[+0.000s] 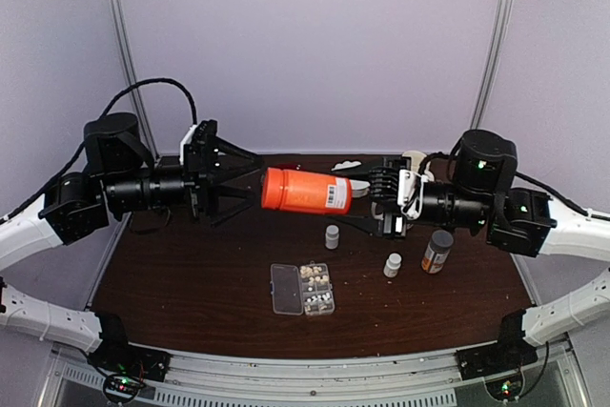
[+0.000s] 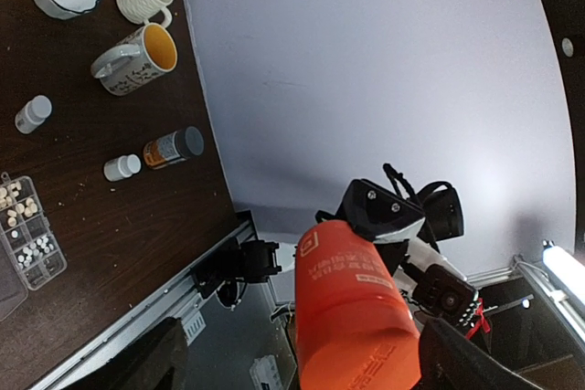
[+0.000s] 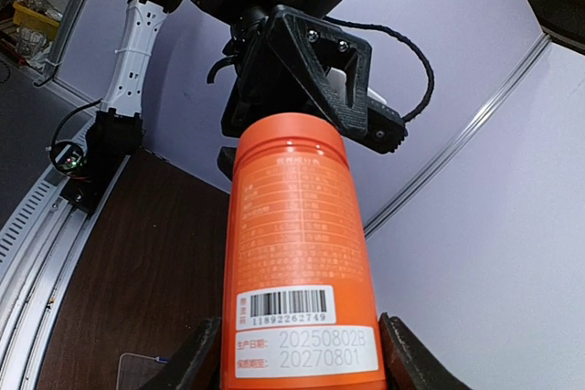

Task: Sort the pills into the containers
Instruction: Screw the lid of the pill bottle onto the pill bottle, then pass from the right arm to the left, then place the pill bottle at the center of the board.

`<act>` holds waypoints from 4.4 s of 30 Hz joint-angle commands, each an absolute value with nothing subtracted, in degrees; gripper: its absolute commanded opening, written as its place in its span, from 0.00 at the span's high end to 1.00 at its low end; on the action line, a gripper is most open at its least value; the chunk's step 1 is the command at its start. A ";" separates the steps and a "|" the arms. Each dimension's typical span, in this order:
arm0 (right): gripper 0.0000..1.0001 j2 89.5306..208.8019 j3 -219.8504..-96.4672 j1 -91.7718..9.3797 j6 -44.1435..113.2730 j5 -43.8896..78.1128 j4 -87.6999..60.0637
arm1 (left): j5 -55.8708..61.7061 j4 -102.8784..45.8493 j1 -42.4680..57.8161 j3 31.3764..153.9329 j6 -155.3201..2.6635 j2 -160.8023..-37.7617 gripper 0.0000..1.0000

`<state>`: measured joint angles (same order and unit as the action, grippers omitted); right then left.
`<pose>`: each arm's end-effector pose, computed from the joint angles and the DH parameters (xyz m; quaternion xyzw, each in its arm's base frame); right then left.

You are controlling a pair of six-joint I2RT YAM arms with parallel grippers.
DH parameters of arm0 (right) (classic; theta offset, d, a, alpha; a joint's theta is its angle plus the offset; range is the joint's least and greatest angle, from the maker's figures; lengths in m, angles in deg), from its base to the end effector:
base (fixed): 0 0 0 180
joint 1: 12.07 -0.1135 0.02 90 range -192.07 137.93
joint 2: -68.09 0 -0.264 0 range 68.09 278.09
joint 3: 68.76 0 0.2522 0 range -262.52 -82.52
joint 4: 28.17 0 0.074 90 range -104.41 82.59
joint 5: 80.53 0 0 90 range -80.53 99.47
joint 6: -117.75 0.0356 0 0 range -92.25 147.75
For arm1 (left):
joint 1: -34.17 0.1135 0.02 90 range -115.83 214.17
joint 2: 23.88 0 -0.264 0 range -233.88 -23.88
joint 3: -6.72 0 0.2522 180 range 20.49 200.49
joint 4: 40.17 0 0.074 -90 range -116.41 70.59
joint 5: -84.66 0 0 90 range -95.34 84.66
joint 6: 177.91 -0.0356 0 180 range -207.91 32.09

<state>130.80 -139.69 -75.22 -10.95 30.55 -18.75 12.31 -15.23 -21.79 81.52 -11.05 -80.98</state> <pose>0.1041 0.2340 0.3819 -0.6260 0.3434 0.2734 0.6446 0.1164 -0.1916 0.3982 -0.0347 0.7476 -0.6447 0.1559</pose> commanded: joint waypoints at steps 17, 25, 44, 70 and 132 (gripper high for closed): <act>1.00 135.06 -144.54 -76.23 -13.21 27.15 -18.27 | 18.43 -22.23 -21.61 79.57 -8.16 -81.68 0.24; 1.00 135.58 -144.75 -76.26 -12.86 26.46 -17.42 | 19.46 -24.62 -21.57 78.36 -8.10 -81.32 0.42; 1.00 139.59 -152.80 -74.50 3.80 35.78 -9.28 | 24.19 -22.40 -21.63 85.55 -31.03 -84.42 0.90; 1.00 139.93 -151.15 -71.33 32.23 53.36 -20.23 | 33.17 2.72 -21.70 95.90 -121.81 -89.51 1.00; 0.05 127.70 -133.16 -68.94 27.61 19.13 -3.98 | -7.32 47.28 -1.77 117.72 -93.34 -131.47 0.99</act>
<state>129.67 -134.42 -69.19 26.93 21.50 -3.89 -6.56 45.90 -2.19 116.62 -95.37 -129.50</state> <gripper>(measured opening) 0.949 0.526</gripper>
